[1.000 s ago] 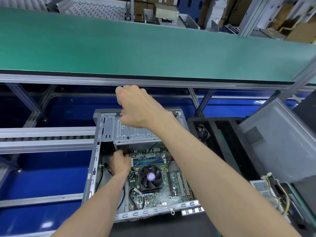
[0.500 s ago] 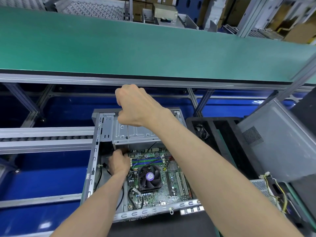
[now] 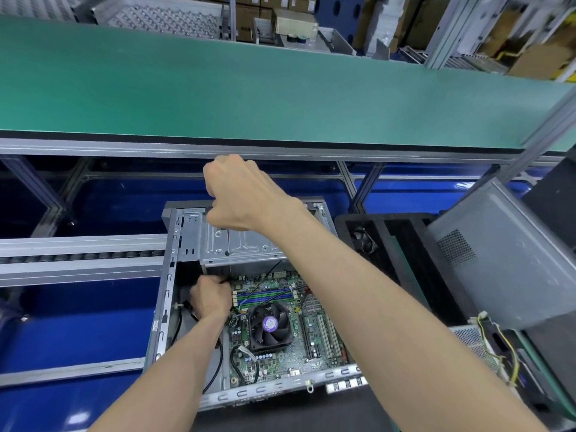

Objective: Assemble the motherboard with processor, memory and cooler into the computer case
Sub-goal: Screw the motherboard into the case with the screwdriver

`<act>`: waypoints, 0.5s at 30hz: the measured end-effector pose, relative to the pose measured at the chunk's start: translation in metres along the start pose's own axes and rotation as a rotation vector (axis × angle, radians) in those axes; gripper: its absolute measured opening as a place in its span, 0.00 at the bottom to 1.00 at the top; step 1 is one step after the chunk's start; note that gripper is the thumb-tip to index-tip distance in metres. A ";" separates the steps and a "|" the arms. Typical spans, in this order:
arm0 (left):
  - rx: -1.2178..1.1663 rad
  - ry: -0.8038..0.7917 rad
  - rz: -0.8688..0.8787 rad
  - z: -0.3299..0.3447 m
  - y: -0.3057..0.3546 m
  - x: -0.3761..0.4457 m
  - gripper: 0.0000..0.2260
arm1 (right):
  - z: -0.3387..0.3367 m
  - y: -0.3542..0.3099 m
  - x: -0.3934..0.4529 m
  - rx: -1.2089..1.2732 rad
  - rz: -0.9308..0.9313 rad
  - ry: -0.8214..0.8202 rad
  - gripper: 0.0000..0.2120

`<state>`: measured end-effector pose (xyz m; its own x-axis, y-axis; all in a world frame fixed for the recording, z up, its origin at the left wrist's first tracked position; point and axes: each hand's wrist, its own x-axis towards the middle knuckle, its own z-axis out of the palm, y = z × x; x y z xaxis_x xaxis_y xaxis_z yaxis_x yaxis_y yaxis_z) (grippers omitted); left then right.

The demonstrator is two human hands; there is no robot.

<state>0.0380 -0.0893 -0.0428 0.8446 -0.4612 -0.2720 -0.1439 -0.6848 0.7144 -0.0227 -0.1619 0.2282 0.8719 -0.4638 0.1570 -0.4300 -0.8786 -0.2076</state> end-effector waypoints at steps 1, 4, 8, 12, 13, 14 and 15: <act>0.001 -0.002 -0.001 0.000 0.000 0.000 0.08 | 0.000 0.000 0.000 -0.002 0.015 0.007 0.15; 0.033 -0.029 0.019 0.000 0.000 -0.001 0.09 | 0.007 -0.003 0.003 -0.136 0.041 0.081 0.21; 0.067 -0.050 0.030 0.000 0.001 0.000 0.10 | 0.009 -0.005 0.006 -0.226 0.039 0.117 0.21; 0.064 -0.055 0.036 0.001 0.000 0.000 0.09 | -0.002 0.003 0.004 -0.028 -0.004 -0.028 0.11; 0.061 -0.052 0.036 0.001 -0.001 0.000 0.09 | -0.002 0.003 0.004 -0.010 -0.004 -0.036 0.10; 0.060 -0.051 0.033 0.001 -0.001 0.000 0.09 | -0.001 0.002 0.004 -0.008 0.004 -0.028 0.10; 0.062 -0.052 0.030 0.001 -0.002 0.000 0.09 | 0.002 0.000 0.004 -0.034 0.014 -0.004 0.13</act>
<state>0.0376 -0.0885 -0.0446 0.8120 -0.5093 -0.2852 -0.2014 -0.7031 0.6820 -0.0190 -0.1638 0.2268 0.8665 -0.4759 0.1509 -0.4500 -0.8754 -0.1766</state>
